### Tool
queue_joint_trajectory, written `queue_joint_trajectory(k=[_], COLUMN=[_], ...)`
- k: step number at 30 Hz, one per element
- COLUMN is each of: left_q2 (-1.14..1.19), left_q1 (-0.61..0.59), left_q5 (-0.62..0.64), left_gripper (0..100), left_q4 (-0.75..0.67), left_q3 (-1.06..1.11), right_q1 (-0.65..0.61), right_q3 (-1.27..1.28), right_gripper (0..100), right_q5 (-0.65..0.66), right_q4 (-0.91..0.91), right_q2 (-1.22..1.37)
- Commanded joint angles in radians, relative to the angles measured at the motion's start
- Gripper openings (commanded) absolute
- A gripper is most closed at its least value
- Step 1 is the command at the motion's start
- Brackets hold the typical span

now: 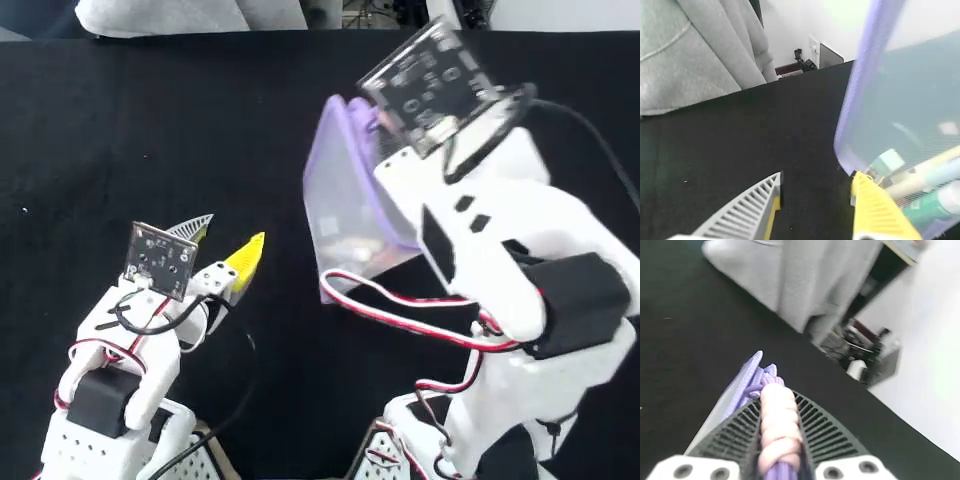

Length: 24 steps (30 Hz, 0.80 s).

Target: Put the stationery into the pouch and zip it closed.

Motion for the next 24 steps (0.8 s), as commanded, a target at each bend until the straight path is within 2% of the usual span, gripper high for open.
queue_joint_trajectory(k=[1,5,10,15,18,24], left_q2=[-0.008,-0.008,-0.008,-0.008,-0.008,-0.008], left_q1=[-0.005,0.027,0.108,0.131,0.203,0.441], left_q5=[0.031,0.031,0.025,0.029,0.029,0.031], left_gripper=[23,23,23,23,23,23], left_q4=[0.003,0.003,0.005,0.034,0.048,0.052], left_q3=[-0.041,-0.019,0.007,-0.001,-0.013,-0.068], right_q1=[0.103,0.173,0.178,0.051,-0.003,-0.011], right_q3=[-0.051,-0.051,-0.035,0.048,0.131,0.199], right_gripper=[1.1,1.1,1.1,1.1,1.1,1.1], right_q5=[-0.066,-0.120,-0.215,-0.238,-0.245,-0.310], right_q4=[-0.064,-0.095,-0.101,-0.150,-0.218,-0.311], right_q2=[0.008,0.008,0.015,0.015,0.015,0.013])
